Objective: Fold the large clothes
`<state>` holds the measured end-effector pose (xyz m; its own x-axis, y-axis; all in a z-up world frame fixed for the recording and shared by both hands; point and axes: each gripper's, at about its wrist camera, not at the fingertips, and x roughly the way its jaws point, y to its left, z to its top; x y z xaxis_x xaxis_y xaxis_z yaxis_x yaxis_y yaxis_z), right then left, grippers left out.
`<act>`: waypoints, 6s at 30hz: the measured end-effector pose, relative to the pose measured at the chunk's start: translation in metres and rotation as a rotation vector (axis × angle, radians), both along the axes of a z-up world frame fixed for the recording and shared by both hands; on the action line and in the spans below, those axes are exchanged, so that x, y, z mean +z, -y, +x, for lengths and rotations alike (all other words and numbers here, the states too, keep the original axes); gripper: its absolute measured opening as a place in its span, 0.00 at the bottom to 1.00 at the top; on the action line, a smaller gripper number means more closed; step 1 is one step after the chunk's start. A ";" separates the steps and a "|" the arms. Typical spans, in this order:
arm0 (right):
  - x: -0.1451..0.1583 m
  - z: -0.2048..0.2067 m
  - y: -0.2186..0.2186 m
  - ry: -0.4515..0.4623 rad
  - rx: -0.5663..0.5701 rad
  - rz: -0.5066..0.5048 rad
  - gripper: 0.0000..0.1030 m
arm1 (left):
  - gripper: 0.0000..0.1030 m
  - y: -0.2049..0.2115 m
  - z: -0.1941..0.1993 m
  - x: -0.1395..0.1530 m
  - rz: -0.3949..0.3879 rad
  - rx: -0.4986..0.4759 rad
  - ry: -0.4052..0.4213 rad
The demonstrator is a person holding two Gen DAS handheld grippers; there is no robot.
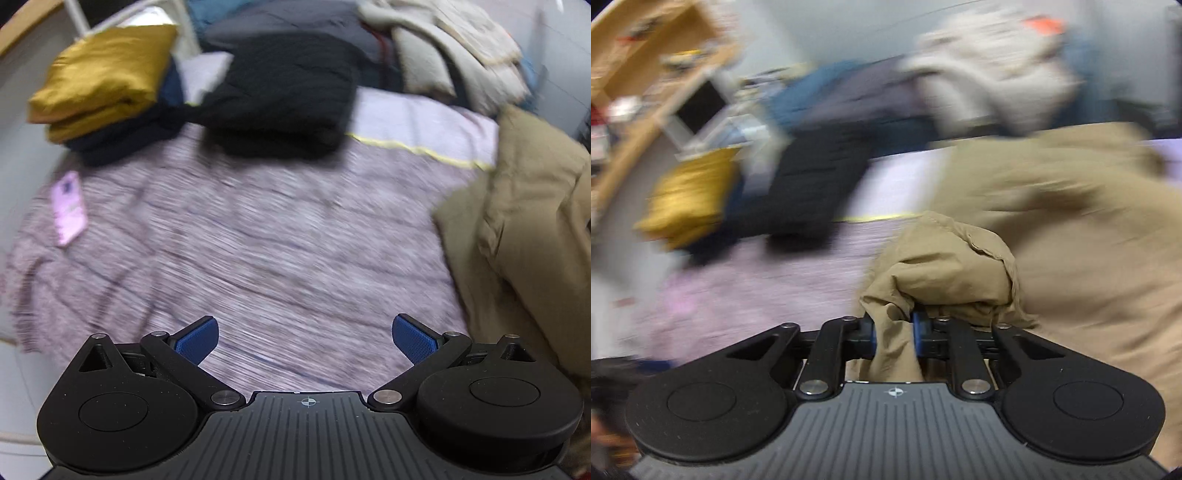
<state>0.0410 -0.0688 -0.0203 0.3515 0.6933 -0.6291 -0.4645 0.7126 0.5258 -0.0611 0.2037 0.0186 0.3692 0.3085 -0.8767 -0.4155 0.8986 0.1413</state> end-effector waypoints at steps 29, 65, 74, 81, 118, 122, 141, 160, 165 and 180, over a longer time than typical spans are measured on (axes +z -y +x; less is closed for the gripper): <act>0.006 -0.064 0.090 0.001 -0.290 -0.004 0.85 | 1.00 0.061 0.211 -0.026 -0.287 -0.531 0.227; 0.063 0.070 -0.214 -0.266 0.211 0.654 0.12 | 1.00 -0.111 0.047 -0.022 -0.272 0.056 0.271; 0.023 0.032 -0.313 -0.520 0.364 0.545 0.68 | 1.00 -0.110 0.045 -0.060 -0.255 0.077 0.135; 0.017 0.047 -0.222 -0.387 0.197 0.440 0.82 | 1.00 -0.093 0.056 -0.072 -0.304 0.007 0.116; -0.144 0.061 0.264 -0.351 -0.699 0.609 0.08 | 1.00 0.152 0.075 0.009 -0.399 -0.105 0.286; -0.052 0.043 0.302 -0.139 -0.645 0.721 0.08 | 1.00 0.163 0.087 0.009 -0.433 -0.133 0.303; -0.020 -0.010 0.558 0.078 -1.286 0.288 0.34 | 1.00 0.205 0.119 -0.062 -0.400 -0.312 0.115; -0.096 -0.090 0.401 -0.329 -0.564 -0.087 0.91 | 1.00 0.046 -0.008 -0.111 -0.260 -0.109 0.037; -0.125 -0.117 0.371 -0.468 -0.590 0.026 0.85 | 1.00 0.045 -0.035 -0.139 -0.383 -0.106 -0.022; -0.081 -0.109 0.332 -0.486 -0.449 0.067 0.15 | 0.72 0.094 -0.020 -0.119 -0.433 -0.234 -0.001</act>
<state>-0.0679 -0.4003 -0.1011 0.3027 0.5885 -0.7497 0.1713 0.7402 0.6502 -0.0812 0.1102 -0.1000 0.3843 -0.1757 -0.9064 -0.1953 0.9440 -0.2658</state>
